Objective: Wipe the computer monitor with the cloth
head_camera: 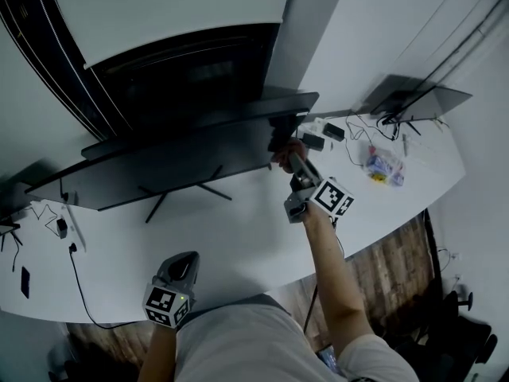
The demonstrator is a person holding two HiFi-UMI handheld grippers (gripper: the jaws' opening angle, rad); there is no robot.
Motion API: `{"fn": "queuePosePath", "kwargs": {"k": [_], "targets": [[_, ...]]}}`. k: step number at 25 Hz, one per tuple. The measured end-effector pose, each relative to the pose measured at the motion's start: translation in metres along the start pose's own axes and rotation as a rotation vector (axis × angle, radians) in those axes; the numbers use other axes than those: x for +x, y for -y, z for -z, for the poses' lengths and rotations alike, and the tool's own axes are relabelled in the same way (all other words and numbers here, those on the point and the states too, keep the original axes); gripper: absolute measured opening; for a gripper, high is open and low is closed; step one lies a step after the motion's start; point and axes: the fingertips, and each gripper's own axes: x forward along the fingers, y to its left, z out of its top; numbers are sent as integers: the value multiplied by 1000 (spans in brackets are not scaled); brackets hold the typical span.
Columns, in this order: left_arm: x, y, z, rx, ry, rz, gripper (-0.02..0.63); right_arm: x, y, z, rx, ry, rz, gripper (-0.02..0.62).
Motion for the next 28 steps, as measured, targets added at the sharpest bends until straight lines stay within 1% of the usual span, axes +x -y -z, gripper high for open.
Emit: {"fn": "queuePosePath", "kwargs": {"k": [6,12,14,17,20,28], "targets": [[-9,-5,-4,2,13,7,9,-5,-37,-32,-81,27,-11,128],[-17,-9,-13,12,37,15,9,-13,-77,-66,-155,78,-44,127],[-19,-10,-16,18,46,21,9,-18,-89,-75,-160,100,-54,127],[-22,-12,-21,23,60,30,9,-24,-112,-92,-201,142,-79,127],[-26,-13,-24,23,70,40,9,-29,-131,-107,-220,184,-90,127],[-39,-22,-29,32,87,51,9,-38,-159,-123,-274,243,-69,127]]}}
